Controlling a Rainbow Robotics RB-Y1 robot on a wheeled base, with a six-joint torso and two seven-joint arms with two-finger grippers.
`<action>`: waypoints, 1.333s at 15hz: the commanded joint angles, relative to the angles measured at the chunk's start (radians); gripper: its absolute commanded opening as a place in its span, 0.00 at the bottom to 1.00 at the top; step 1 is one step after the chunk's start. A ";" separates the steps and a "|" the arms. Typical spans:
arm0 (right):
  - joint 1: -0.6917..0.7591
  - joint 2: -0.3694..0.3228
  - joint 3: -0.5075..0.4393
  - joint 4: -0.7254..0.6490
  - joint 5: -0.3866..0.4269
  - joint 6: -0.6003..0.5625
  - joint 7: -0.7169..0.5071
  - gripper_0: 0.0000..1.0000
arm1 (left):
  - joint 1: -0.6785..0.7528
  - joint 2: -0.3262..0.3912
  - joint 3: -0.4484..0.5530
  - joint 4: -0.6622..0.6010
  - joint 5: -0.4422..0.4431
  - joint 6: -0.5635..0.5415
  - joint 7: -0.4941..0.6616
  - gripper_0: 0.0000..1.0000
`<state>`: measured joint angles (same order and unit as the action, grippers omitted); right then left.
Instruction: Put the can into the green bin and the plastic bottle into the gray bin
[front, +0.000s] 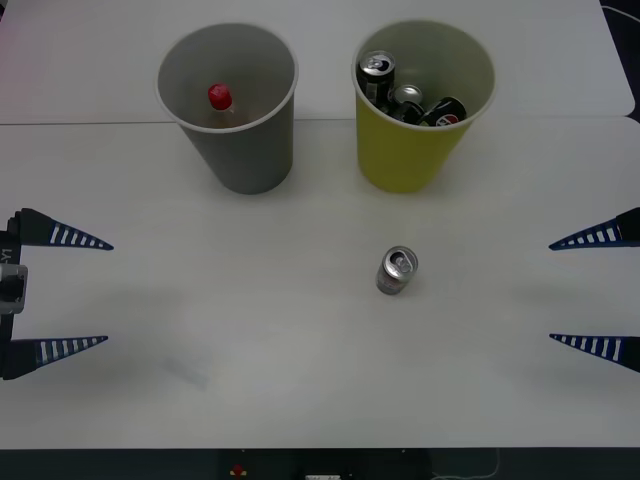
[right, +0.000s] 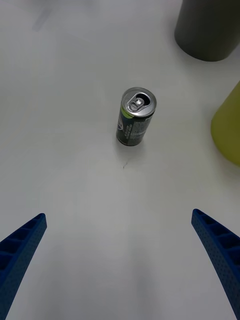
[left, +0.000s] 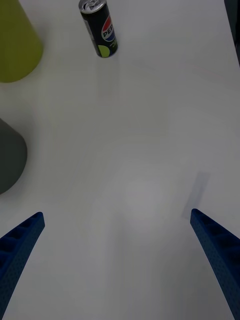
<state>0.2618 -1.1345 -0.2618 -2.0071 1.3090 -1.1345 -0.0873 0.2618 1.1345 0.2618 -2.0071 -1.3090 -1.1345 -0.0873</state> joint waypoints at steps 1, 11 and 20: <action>-0.001 0.002 0.006 0.005 -0.005 0.004 0.001 1.00 | 0.000 0.000 0.000 0.000 0.000 0.000 0.000 1.00; -0.090 0.022 0.197 0.197 -0.181 0.087 0.173 1.00 | 0.000 0.000 0.000 0.000 0.000 0.000 0.000 1.00; -0.228 0.071 0.472 0.423 -0.467 0.208 0.480 1.00 | 0.000 0.000 0.000 0.000 0.000 0.000 0.000 1.00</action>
<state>0.0460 -1.0713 0.1913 -1.5993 0.8619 -0.9330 0.3749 0.2618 1.1345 0.2618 -2.0071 -1.3090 -1.1345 -0.0873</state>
